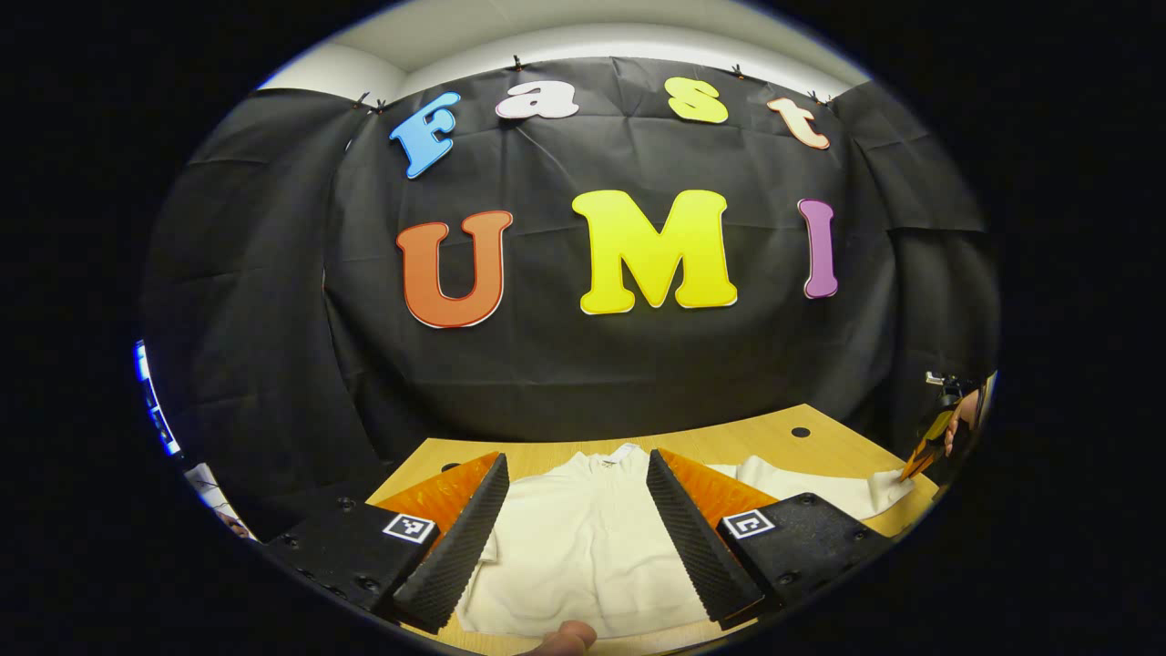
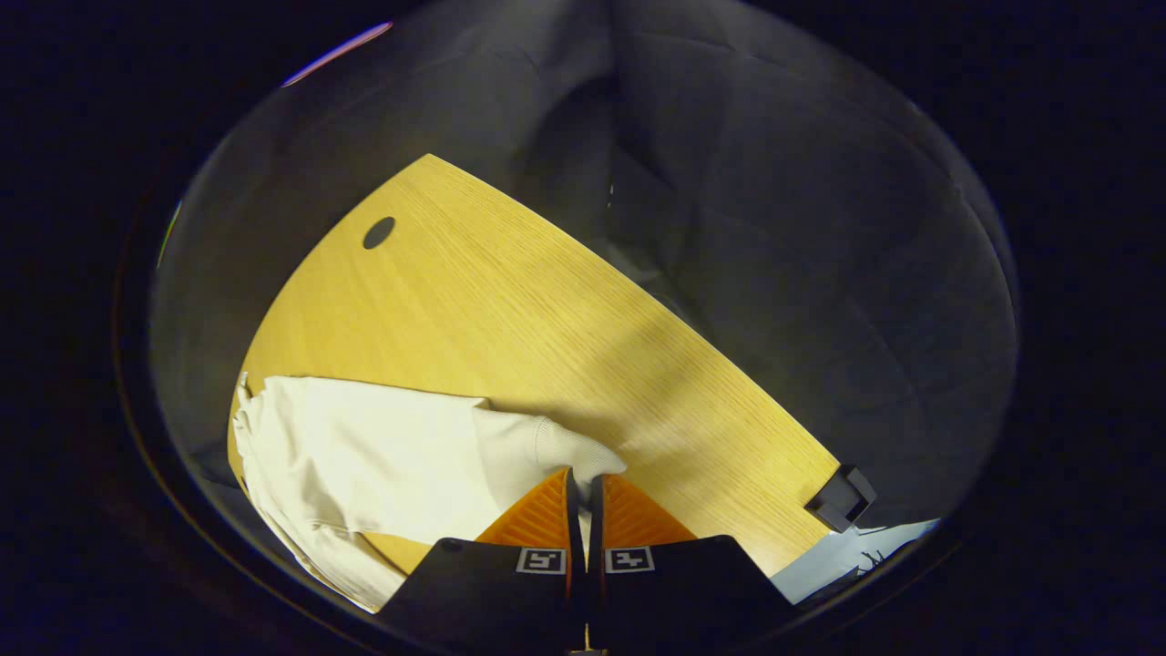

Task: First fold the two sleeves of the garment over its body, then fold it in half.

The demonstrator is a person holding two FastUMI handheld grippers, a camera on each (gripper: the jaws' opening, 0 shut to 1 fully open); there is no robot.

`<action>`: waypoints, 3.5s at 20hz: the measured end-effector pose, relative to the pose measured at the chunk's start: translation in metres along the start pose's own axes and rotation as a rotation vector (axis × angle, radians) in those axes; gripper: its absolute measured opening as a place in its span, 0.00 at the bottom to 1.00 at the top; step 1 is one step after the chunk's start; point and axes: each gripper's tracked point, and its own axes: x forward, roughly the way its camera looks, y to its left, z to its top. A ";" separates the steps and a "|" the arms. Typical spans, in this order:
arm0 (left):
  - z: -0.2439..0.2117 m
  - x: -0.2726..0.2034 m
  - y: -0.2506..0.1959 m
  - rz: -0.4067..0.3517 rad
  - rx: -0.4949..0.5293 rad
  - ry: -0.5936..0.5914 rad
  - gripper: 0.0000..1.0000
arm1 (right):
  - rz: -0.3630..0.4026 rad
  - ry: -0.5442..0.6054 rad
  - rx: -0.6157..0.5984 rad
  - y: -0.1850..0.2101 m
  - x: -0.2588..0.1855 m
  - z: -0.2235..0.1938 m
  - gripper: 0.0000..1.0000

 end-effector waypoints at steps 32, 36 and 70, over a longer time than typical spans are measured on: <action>-0.029 -0.022 0.089 -0.001 -0.077 -0.005 0.99 | 0.582 0.043 -0.602 0.511 -0.167 -0.207 0.01; -0.031 -0.024 0.100 0.001 -0.053 -0.014 0.99 | 0.590 0.086 -0.675 0.563 -0.141 -0.261 0.01; -0.097 -0.045 0.213 0.325 0.005 0.093 0.98 | 0.564 -0.030 -0.985 0.538 -0.130 -0.319 0.92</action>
